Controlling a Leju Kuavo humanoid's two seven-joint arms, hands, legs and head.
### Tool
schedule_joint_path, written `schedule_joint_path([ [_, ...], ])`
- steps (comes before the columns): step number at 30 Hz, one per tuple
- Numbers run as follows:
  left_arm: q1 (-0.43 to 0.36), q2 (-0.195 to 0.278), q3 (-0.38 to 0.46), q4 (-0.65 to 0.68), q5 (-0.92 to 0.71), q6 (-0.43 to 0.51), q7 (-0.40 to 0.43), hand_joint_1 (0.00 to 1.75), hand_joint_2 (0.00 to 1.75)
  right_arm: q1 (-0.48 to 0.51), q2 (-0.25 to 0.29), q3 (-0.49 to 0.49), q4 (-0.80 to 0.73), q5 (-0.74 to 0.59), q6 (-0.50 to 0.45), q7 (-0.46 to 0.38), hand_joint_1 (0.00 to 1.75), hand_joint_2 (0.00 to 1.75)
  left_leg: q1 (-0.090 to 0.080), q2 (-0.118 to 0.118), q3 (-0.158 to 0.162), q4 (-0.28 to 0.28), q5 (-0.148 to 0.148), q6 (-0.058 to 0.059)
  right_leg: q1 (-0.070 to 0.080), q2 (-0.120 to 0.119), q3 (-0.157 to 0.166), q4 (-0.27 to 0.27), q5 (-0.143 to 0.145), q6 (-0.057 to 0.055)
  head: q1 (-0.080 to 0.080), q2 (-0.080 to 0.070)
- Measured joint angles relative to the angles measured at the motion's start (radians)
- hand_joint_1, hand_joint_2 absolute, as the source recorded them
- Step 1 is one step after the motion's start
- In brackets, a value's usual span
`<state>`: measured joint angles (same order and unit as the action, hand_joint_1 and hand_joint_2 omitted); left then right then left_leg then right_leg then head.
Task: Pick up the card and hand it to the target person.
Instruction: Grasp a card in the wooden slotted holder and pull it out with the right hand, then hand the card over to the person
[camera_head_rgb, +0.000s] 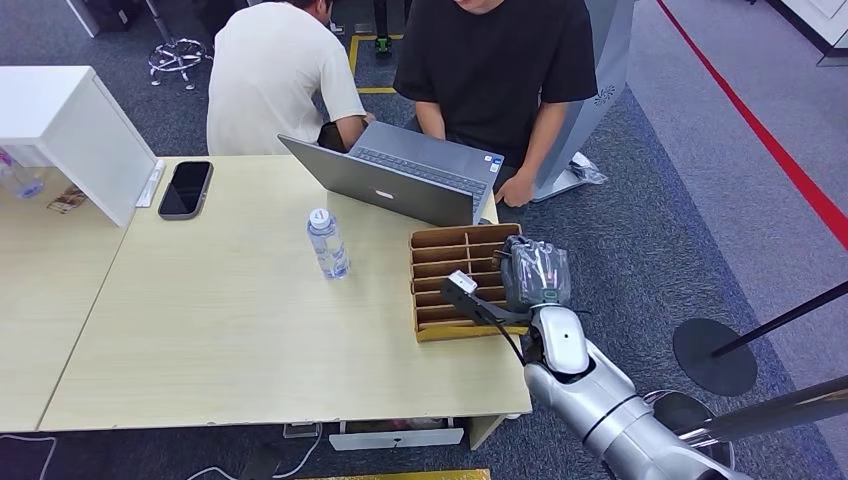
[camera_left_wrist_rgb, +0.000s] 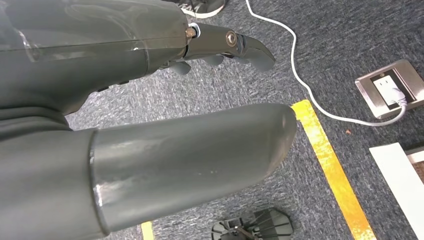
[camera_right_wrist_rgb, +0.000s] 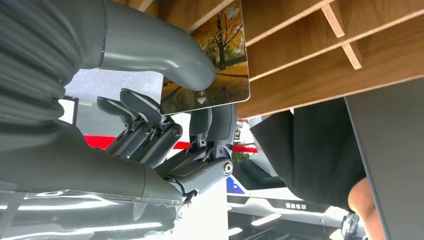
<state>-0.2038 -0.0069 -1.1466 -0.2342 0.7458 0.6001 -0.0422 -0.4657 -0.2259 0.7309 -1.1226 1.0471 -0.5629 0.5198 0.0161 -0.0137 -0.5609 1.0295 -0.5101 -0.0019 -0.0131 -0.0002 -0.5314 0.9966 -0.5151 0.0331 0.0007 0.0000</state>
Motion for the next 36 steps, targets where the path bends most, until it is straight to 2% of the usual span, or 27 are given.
schedule_joint_path([
  [8, 0.006, 0.000, 0.001, 0.000, 0.007, 0.003, -0.005, 0.00, 0.00, 0.008, -0.024, -0.001, -0.098, 0.015, 0.034, 0.018, 1.75, 1.75, 0.000, 0.000, 0.000, 0.000, 0.000, 0.000, 0.000, 0.000, 0.000, 0.000, 0.000, 0.000, 0.000, 0.000],
  [24, 0.013, 0.000, 0.002, 0.000, 0.014, 0.006, -0.016, 0.00, 0.00, 0.016, -0.076, -0.029, -0.289, 0.047, 0.031, 0.026, 1.75, 1.75, 0.000, 0.000, 0.000, 0.000, 0.000, 0.000, 0.000, 0.000, 0.000, 0.000, 0.000, 0.000, 0.000, 0.000],
  [36, 0.008, 0.000, 0.006, 0.000, -0.007, -0.003, -0.007, 0.00, 0.00, -0.046, -0.100, -0.061, -0.306, 0.020, 0.046, 0.021, 1.75, 1.75, 0.000, 0.000, 0.000, 0.000, 0.000, 0.000, 0.000, 0.000, 0.000, 0.000, 0.000, 0.000, 0.000, 0.000],
])
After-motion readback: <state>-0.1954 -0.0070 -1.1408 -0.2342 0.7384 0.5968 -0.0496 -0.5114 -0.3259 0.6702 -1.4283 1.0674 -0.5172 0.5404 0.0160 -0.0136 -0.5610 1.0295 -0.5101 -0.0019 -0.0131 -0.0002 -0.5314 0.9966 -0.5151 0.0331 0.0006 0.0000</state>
